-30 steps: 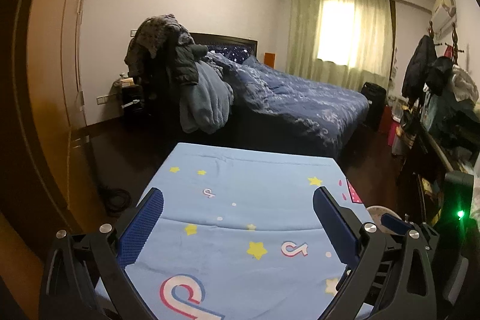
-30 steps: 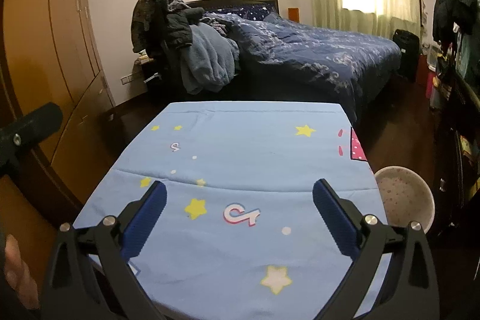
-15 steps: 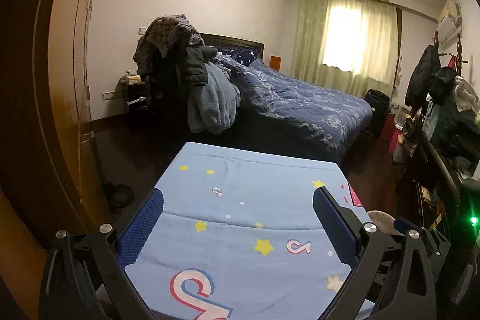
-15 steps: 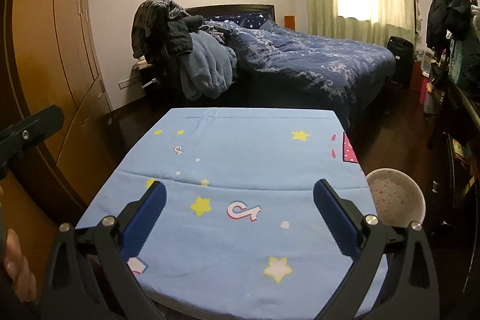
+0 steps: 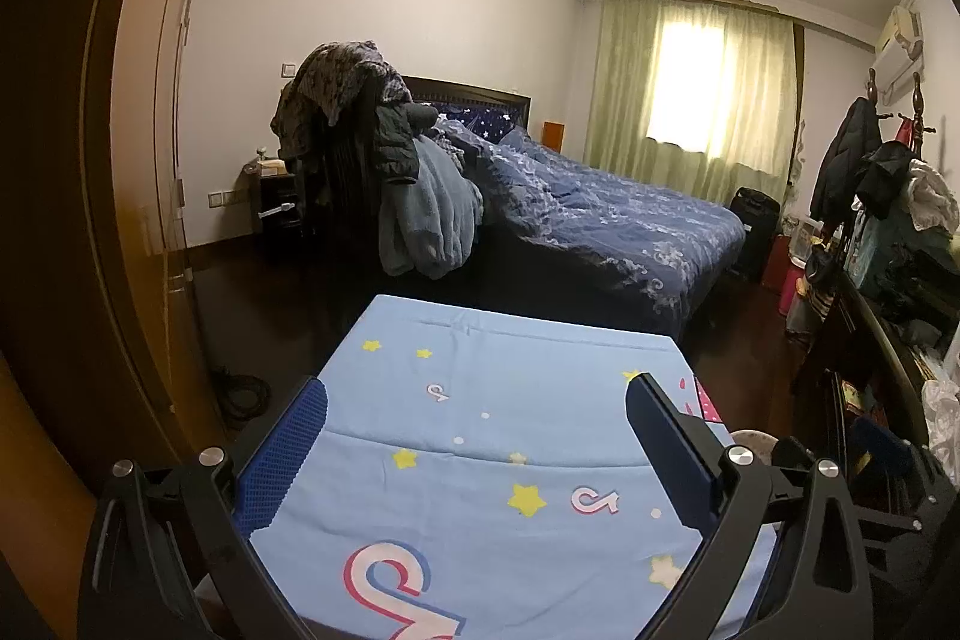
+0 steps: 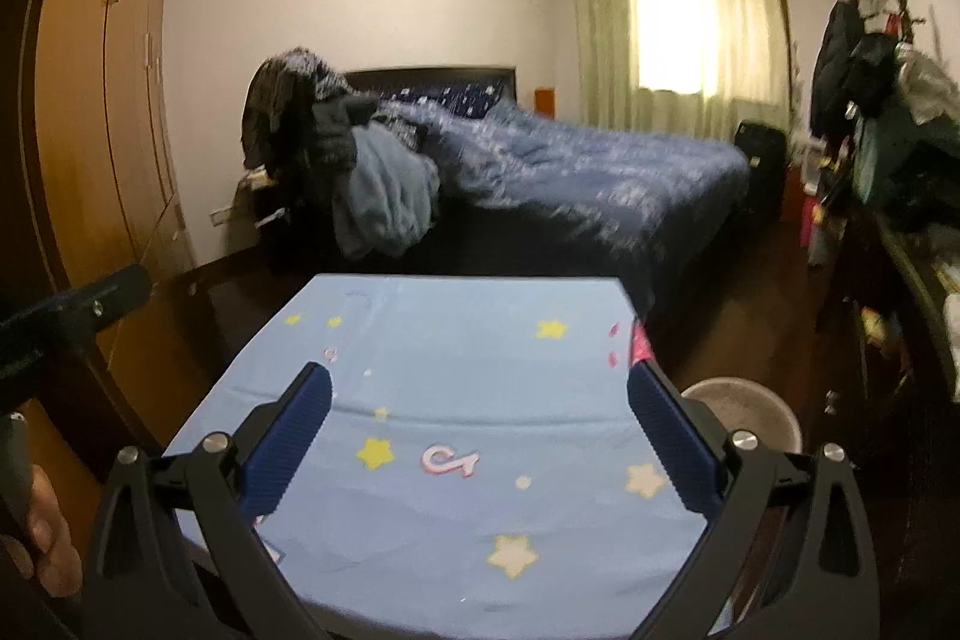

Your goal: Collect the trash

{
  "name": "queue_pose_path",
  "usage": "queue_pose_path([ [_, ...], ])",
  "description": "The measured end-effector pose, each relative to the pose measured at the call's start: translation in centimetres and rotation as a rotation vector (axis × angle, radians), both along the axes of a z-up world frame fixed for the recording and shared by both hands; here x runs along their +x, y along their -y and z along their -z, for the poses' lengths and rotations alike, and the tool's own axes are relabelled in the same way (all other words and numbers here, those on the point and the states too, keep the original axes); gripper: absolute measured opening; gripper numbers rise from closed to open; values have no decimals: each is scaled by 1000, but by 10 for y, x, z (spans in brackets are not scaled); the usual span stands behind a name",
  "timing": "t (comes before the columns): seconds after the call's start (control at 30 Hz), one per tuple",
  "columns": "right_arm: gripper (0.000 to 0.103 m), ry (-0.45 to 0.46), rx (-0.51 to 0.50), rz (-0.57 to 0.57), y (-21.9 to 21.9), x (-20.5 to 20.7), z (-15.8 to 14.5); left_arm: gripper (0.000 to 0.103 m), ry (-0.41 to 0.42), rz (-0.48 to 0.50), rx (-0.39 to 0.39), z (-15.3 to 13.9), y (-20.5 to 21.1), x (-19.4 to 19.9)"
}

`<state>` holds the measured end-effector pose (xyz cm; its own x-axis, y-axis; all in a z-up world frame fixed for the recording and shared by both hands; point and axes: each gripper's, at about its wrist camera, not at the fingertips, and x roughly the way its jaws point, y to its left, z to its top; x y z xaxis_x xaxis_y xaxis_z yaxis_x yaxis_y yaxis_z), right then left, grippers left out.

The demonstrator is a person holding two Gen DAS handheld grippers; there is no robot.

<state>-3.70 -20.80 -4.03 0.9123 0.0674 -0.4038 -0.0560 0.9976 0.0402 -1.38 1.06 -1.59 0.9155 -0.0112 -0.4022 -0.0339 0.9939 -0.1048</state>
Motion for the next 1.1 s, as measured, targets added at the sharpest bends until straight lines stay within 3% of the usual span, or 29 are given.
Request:
queue_pose_path([
  [0.5, 99, 0, 11, -6, 4, -3, -3, 99, 28, -5, 5, -8, 4, -10],
  [1.1, 99, -32, 12, -8, 3, 3, 6, 99, -14, -4, -5, 4, 2, 7],
])
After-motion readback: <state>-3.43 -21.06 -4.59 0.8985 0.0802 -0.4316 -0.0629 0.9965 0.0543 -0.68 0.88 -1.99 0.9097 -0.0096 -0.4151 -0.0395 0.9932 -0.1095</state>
